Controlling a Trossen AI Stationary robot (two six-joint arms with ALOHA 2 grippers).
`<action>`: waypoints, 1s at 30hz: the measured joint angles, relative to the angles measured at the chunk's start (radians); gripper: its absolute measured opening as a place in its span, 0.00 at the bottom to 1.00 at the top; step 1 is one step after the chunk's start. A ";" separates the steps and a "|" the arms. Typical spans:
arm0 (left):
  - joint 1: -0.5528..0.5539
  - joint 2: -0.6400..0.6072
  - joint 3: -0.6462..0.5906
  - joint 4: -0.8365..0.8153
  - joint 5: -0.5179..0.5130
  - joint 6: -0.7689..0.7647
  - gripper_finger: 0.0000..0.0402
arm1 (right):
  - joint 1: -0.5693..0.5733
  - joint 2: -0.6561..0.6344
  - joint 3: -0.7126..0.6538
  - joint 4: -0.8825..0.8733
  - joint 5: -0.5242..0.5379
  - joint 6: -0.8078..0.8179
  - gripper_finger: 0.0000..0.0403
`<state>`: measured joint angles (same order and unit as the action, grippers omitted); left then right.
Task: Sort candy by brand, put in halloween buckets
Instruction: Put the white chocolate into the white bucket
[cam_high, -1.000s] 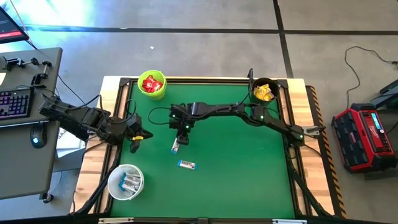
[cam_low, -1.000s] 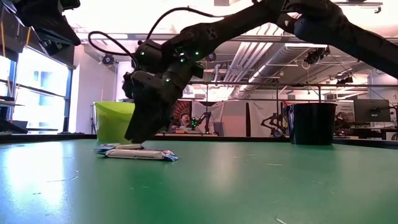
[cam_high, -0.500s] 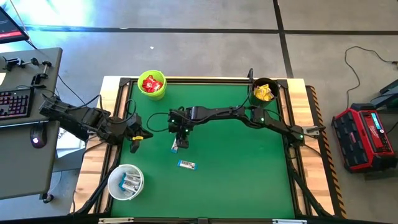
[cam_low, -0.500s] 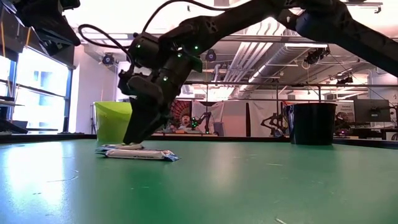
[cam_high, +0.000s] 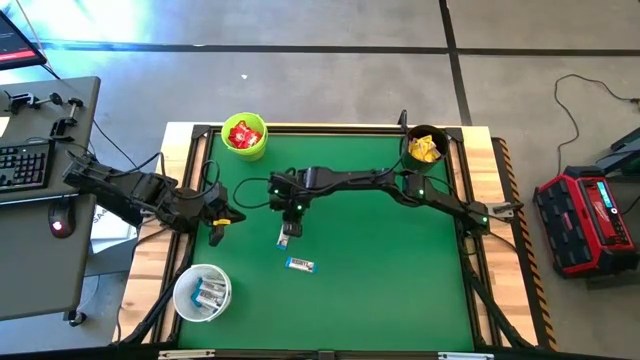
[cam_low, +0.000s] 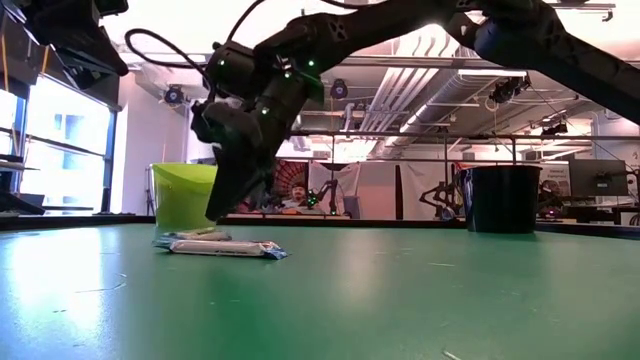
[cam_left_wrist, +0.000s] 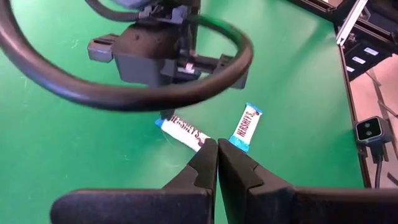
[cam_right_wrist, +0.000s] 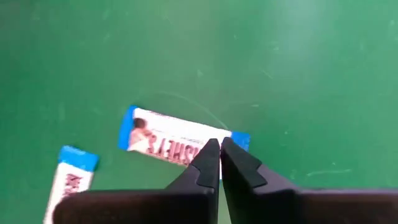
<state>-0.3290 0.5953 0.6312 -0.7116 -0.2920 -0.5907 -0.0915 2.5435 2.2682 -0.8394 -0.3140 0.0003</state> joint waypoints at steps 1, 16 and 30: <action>0.000 0.000 0.000 -0.001 0.000 0.000 0.01 | 0.000 0.000 0.012 -0.014 -0.011 0.000 0.01; 0.000 0.000 -0.016 0.001 0.020 -0.003 0.01 | 0.014 -0.001 0.027 -0.062 0.027 0.198 0.17; 0.000 0.000 -0.097 0.039 0.077 -0.070 0.01 | -0.083 0.008 -0.009 0.059 -0.211 0.060 0.39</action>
<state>-0.3286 0.5951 0.5344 -0.6728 -0.2153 -0.6611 -0.1741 2.5511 2.2597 -0.7803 -0.5245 0.0603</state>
